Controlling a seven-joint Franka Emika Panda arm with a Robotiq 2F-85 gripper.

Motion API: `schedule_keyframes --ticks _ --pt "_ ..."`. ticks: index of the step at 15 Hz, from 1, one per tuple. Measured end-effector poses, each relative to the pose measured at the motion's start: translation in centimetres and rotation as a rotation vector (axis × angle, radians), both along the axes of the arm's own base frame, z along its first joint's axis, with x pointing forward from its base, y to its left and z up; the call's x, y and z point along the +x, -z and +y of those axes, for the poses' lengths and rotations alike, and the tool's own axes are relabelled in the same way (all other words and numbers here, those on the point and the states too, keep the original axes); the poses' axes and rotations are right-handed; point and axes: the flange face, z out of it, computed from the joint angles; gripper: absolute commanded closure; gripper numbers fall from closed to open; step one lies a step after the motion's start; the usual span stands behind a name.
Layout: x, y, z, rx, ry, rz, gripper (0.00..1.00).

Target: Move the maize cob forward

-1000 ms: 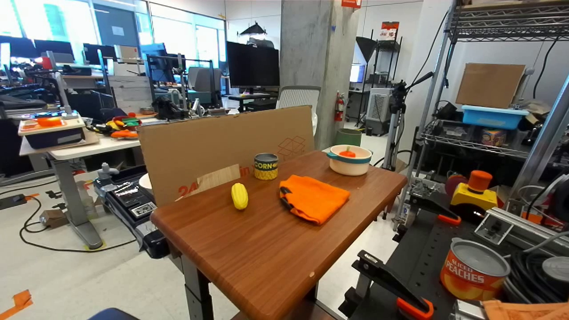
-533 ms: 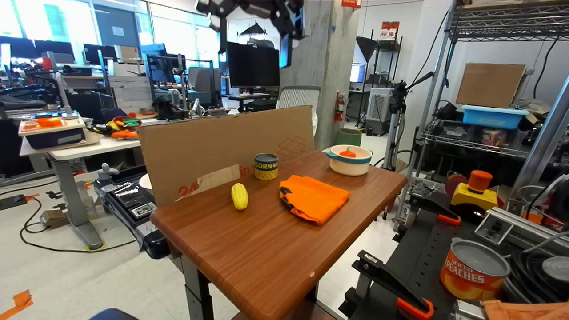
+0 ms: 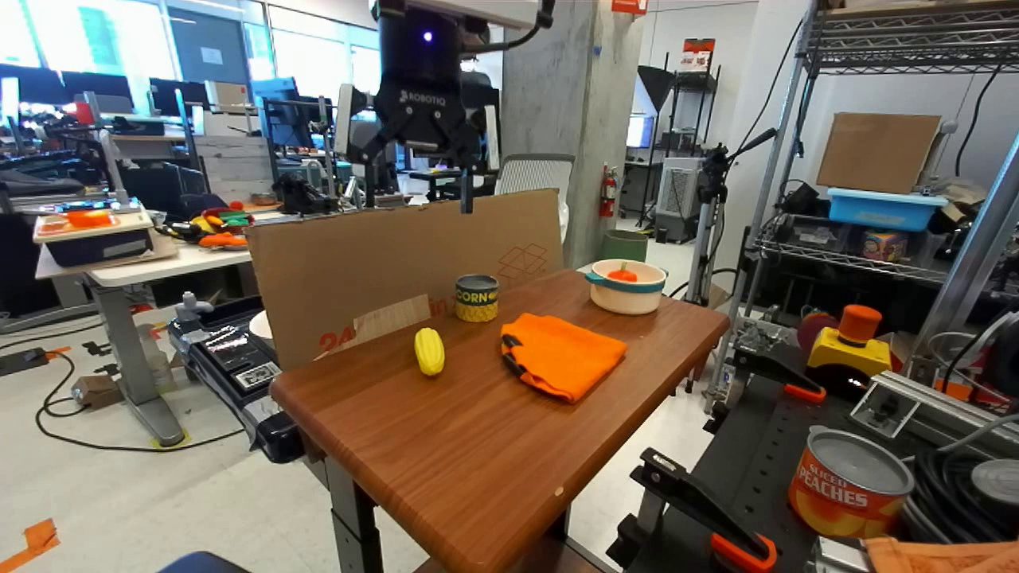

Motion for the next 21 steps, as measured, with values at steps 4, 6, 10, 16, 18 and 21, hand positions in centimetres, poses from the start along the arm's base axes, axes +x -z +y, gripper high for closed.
schedule_keyframes --ticks 4,6,10,16,18,21 --pt "2.2 4.5 -0.5 -0.026 0.025 0.030 0.00" --pt "3.0 6.5 -0.7 -0.037 0.029 0.041 0.00" --pt "4.3 10.3 -0.9 -0.056 0.038 0.063 0.00" --pt "5.2 15.5 -0.7 -0.075 0.059 0.118 0.00" --pt "5.4 16.7 -0.6 -0.081 0.066 0.138 0.25" --pt "5.6 18.0 -0.7 -0.093 0.085 0.170 0.42"
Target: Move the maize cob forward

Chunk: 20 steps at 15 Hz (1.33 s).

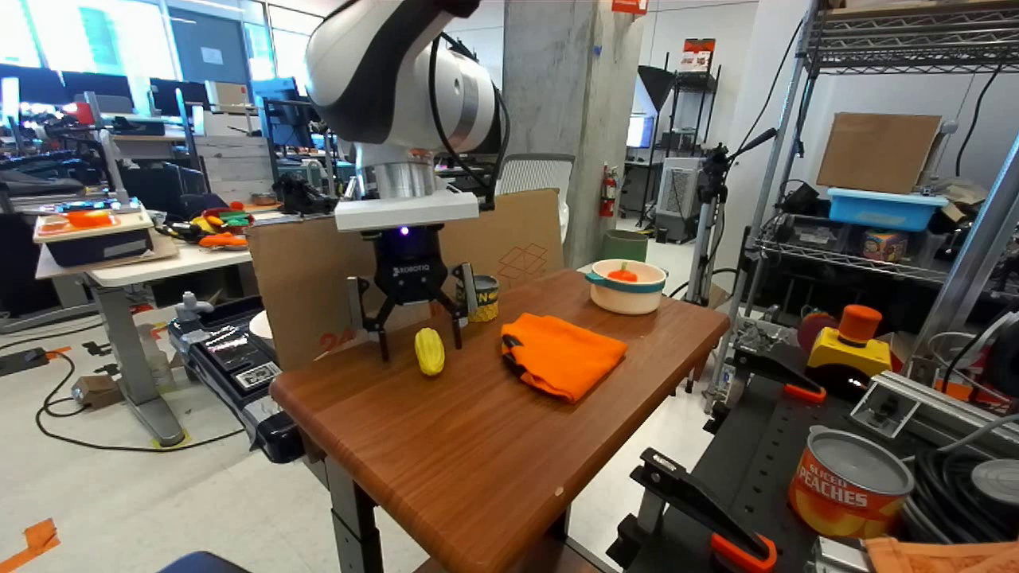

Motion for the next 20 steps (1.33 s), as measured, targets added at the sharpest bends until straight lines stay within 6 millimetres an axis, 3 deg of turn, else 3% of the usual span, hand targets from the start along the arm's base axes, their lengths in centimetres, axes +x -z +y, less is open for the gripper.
schedule_keyframes --ticks 6,9,12,17,20 --pt "0.8 0.1 0.1 -0.017 0.039 0.026 0.88" --pt "0.8 -0.4 1.0 -0.017 0.032 0.027 0.90" --pt "0.0 -1.4 3.6 0.003 -0.022 0.026 0.90" --pt "-5.1 -4.6 8.8 0.074 -0.254 0.064 0.90" --pt "-7.7 -5.4 9.6 0.056 -0.326 0.091 0.90"
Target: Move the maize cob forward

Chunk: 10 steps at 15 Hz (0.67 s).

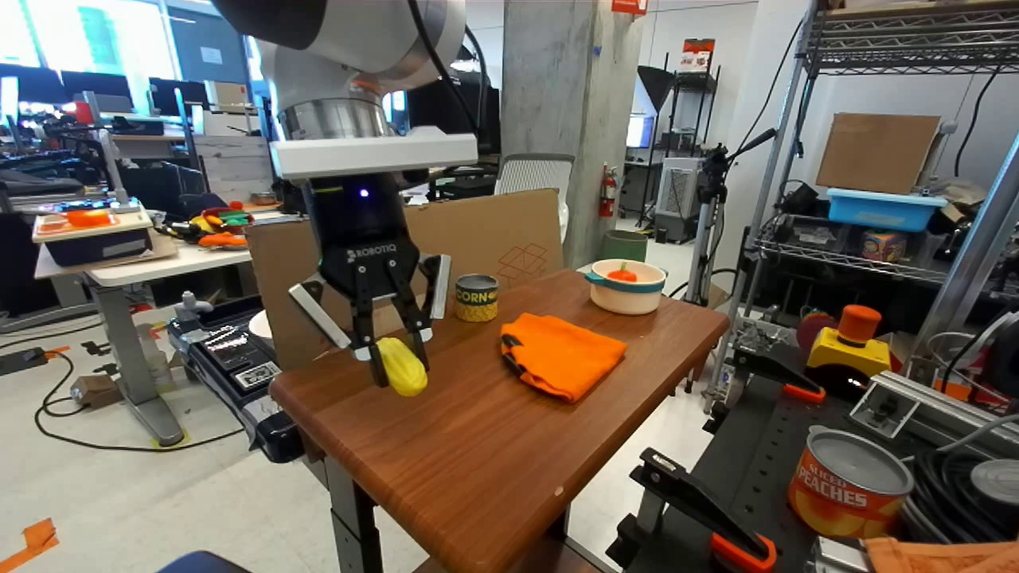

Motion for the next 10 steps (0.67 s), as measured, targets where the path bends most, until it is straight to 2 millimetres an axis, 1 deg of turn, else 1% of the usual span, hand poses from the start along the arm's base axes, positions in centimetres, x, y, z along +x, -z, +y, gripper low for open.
schedule_keyframes --ticks 1,3,7,10 --pt "-0.5 0.2 -0.2 -0.014 -0.010 0.007 0.90" --pt "-1.2 1.1 -1.3 -0.052 -0.027 0.021 0.90" --pt "-2.3 3.6 -3.8 -0.122 -0.042 0.056 0.90" --pt "-3.4 5.5 -4.8 -0.156 -0.059 0.090 0.90"
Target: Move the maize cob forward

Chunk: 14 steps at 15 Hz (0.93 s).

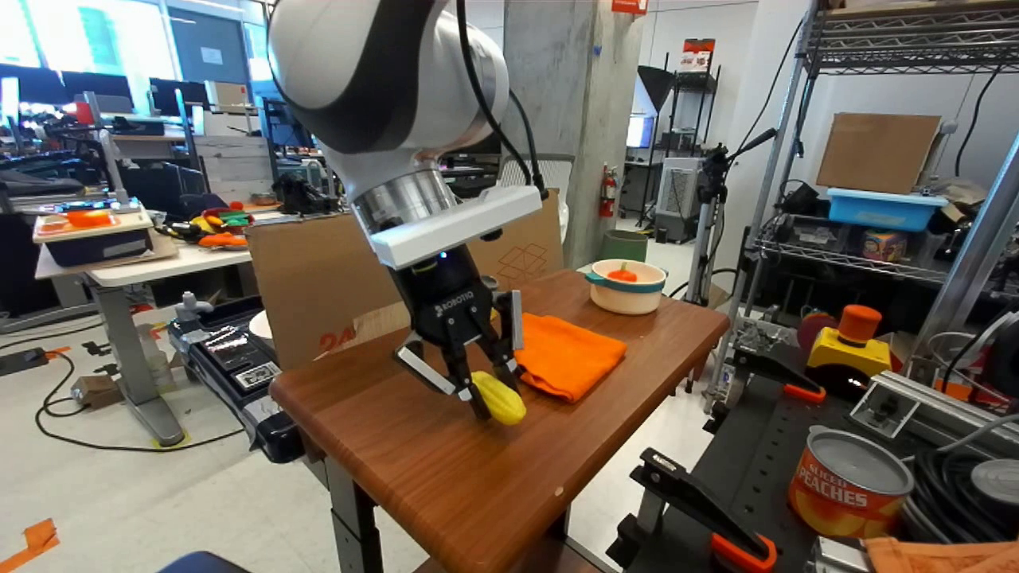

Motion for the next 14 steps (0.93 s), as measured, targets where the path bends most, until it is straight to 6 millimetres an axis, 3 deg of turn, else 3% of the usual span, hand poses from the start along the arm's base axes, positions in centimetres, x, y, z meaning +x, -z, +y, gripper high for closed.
schedule_keyframes --ticks 1,2,3,7,9,11,14 --pt "-0.4 0.6 -0.1 -0.006 -0.007 0.012 0.78" --pt "-0.8 1.1 -0.1 -0.009 -0.017 0.024 0.40" --pt "-1.2 1.3 0.1 -0.011 -0.031 0.035 0.39" --pt "-2.3 1.2 1.8 0.008 -0.092 0.051 0.12" --pt "-2.4 -0.1 2.6 0.028 -0.116 0.042 0.00" --pt "-2.3 -2.8 3.5 0.059 -0.142 0.010 0.00" --pt "-2.2 -9.8 4.6 0.132 -0.122 -0.046 0.00"
